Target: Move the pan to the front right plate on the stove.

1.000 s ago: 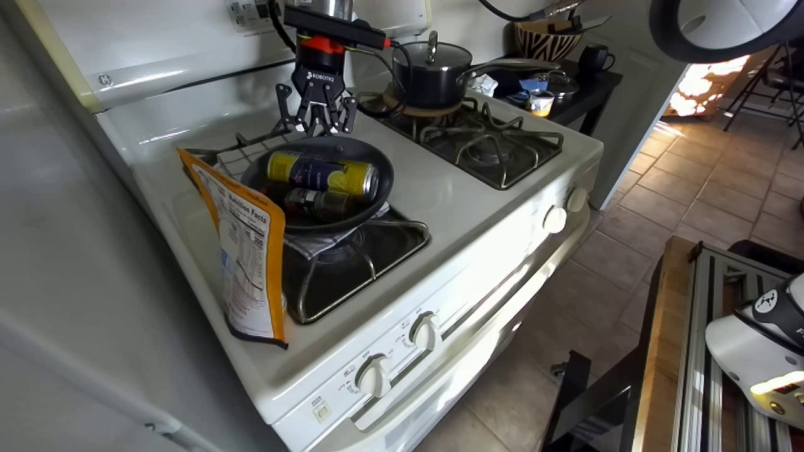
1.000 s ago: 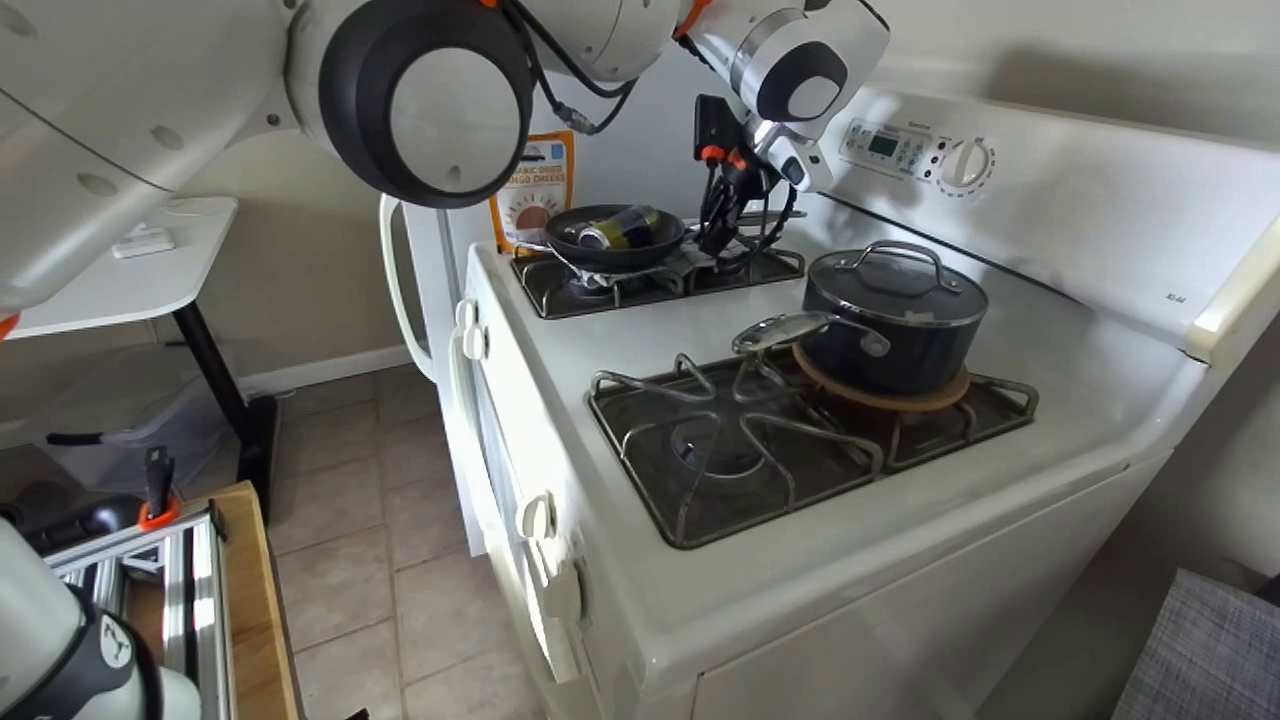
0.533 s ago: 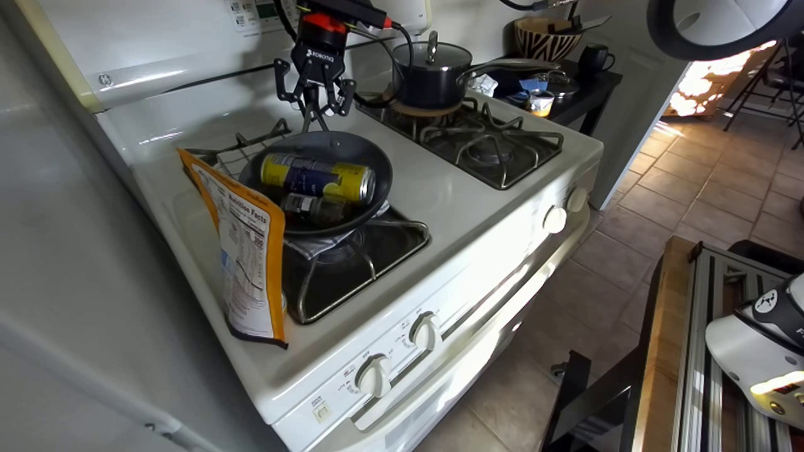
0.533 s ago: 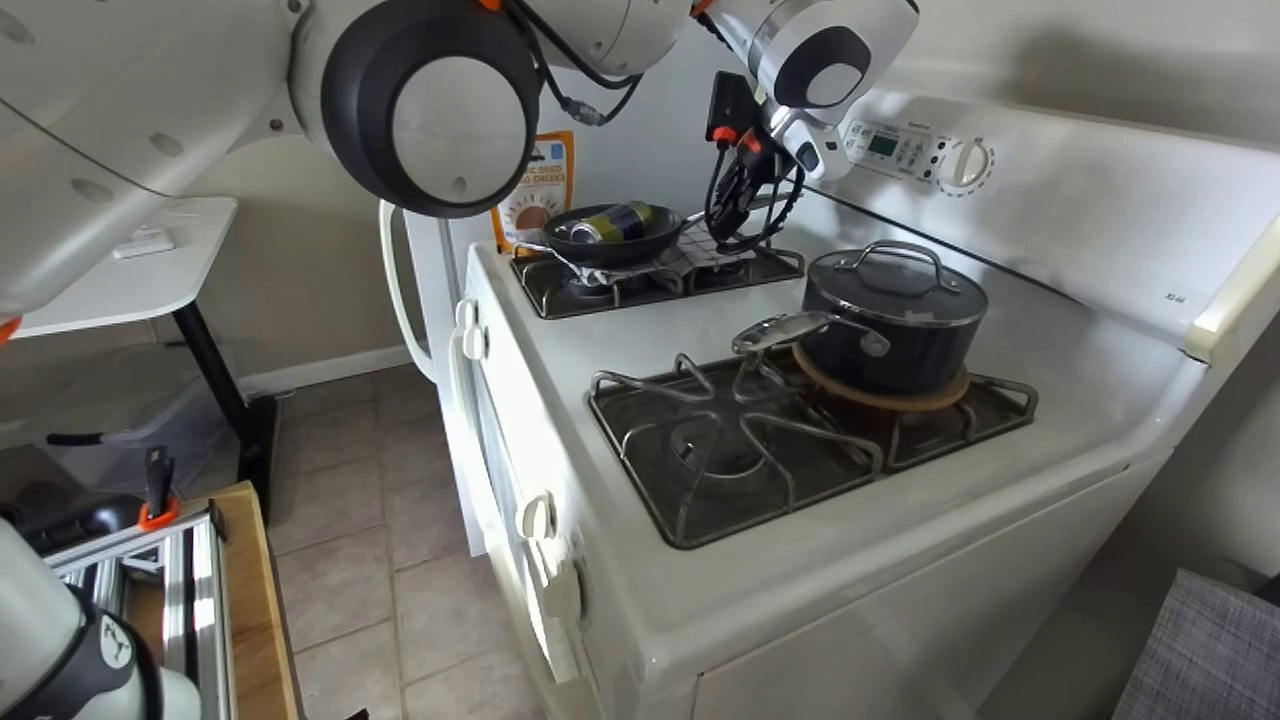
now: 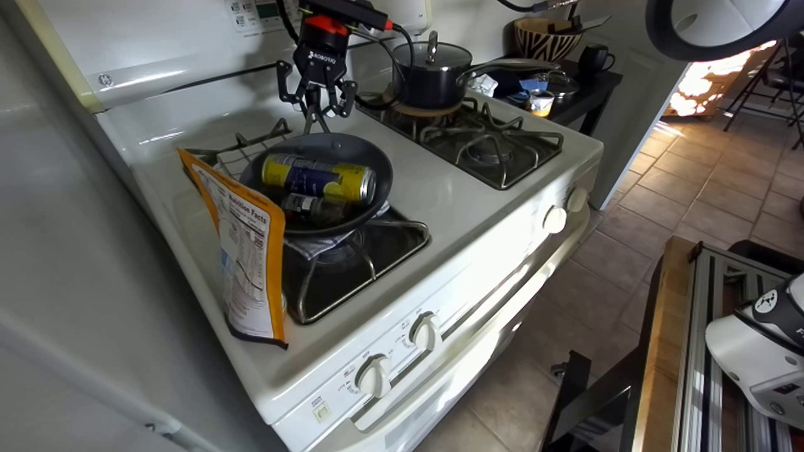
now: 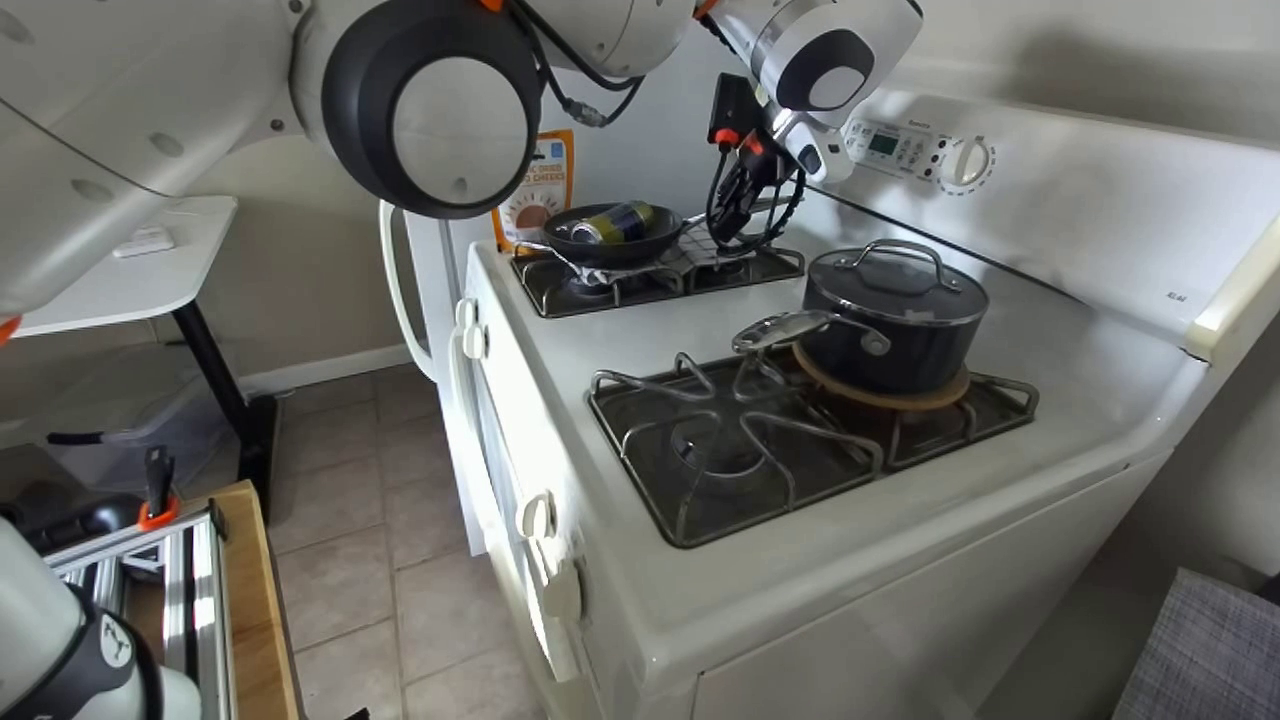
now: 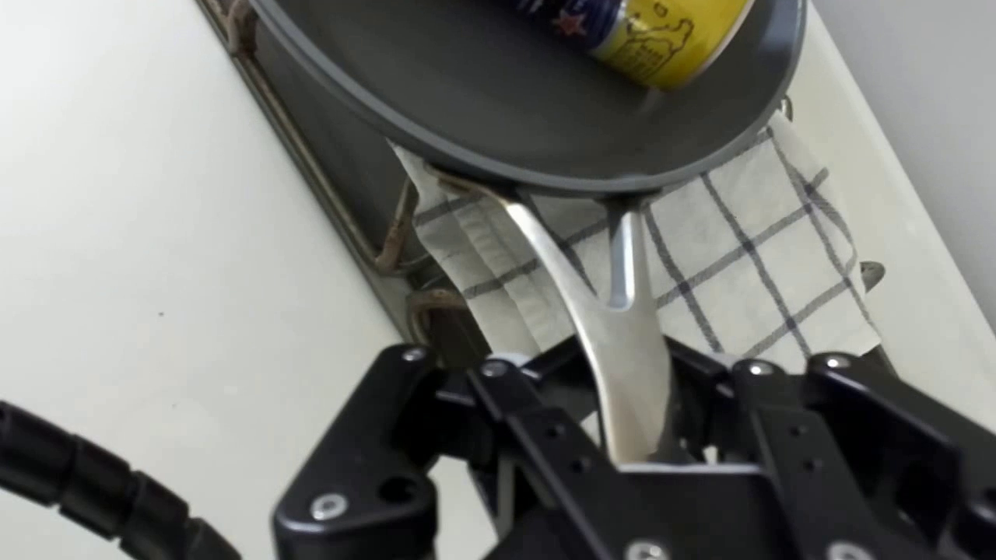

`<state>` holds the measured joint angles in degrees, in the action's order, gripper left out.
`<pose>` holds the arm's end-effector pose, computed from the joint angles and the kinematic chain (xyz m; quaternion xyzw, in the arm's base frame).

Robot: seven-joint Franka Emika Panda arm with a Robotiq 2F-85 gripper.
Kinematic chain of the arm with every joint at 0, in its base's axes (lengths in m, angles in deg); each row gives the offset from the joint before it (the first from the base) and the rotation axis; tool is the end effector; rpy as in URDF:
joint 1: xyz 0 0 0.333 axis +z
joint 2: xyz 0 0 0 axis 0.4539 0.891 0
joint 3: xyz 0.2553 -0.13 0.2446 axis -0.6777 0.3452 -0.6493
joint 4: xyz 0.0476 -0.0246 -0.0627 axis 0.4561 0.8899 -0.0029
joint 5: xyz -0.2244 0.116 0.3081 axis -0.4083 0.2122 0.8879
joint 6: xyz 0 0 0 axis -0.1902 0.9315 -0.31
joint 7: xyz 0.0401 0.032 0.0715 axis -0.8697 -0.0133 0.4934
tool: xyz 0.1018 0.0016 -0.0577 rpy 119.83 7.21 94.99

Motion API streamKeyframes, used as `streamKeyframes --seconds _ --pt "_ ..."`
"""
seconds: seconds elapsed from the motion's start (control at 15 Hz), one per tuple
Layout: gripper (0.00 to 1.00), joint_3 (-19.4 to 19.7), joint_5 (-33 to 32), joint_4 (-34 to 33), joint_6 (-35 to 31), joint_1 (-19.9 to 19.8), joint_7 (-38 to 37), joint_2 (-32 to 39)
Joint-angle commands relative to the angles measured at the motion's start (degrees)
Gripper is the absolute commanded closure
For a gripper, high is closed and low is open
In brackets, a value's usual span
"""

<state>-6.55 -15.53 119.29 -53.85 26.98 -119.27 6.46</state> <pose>0.8269 0.0970 0.3926 -0.9016 0.3313 0.1572 0.2295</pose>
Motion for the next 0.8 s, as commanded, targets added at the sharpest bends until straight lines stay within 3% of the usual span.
streamKeyframes --seconds 0.0,0.33,0.73 --pt "1.00 -0.15 1.58 1.36 0.00 0.04 -6.02 -1.52" --pt "1.00 -0.05 2.71 3.24 -0.43 -1.14 -16.04 -2.28" --pt "1.00 -0.99 5.62 7.09 -4.39 -3.24 -20.11 -4.51"
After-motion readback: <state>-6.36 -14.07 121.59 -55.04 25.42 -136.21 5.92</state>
